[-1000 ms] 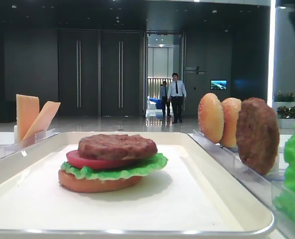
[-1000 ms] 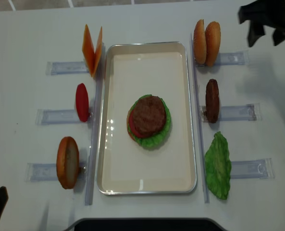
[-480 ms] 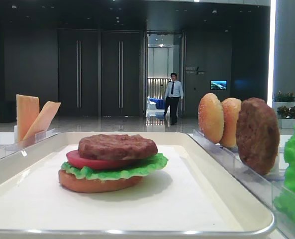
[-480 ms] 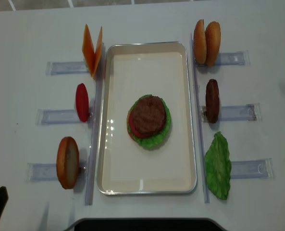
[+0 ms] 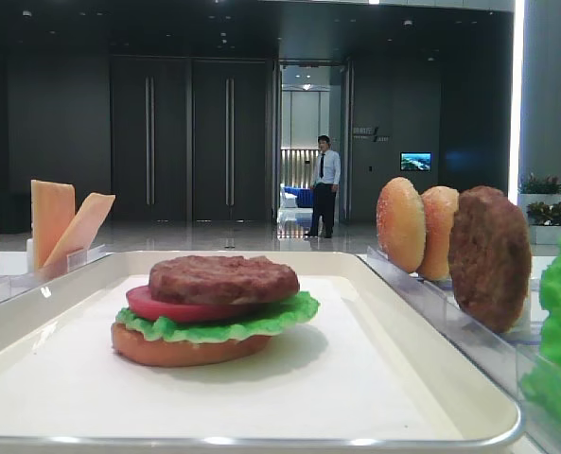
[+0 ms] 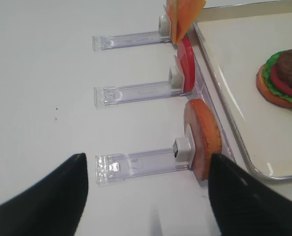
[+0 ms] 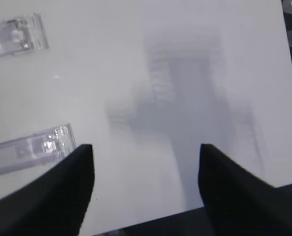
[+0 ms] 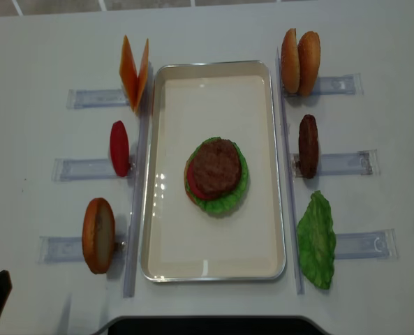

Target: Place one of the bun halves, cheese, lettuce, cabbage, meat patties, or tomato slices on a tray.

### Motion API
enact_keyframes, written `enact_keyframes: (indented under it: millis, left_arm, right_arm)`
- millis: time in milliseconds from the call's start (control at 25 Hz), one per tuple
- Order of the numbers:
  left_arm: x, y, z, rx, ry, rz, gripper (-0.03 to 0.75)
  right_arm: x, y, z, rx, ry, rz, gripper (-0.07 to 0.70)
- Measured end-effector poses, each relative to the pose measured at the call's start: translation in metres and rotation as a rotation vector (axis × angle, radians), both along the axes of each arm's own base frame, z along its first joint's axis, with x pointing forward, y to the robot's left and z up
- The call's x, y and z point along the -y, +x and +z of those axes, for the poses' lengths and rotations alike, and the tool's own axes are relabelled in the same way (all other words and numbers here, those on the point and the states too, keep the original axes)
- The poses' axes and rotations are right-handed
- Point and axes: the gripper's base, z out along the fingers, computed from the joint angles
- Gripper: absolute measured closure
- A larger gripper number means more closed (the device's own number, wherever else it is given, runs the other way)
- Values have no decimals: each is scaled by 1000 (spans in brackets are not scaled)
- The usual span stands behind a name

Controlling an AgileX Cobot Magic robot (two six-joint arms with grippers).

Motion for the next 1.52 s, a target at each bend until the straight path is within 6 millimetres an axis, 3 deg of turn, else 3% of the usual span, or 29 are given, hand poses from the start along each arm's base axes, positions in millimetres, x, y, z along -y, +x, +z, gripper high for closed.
enact_keyframes:
  millis: [200, 360, 1040, 1160, 1520]
  left_arm:
    - [0, 0, 0, 0, 0, 0, 136]
    - [0, 0, 0, 0, 0, 0, 136]
    - [0, 0, 0, 0, 0, 0, 136]
    - [0, 0, 0, 0, 0, 0, 136]
    - [0, 0, 0, 0, 0, 0, 136]
  right_arm:
    - [-10, -54, -12, 102, -18, 0, 195]
    - [-15, -81, -24, 151, -24, -1, 197]
    - [-31, -156, -8, 651, -105, 52, 197]
    - [-33, -164, -9, 706, -117, 53, 197]
    - [-33, -165, -10, 709, -117, 53, 197]
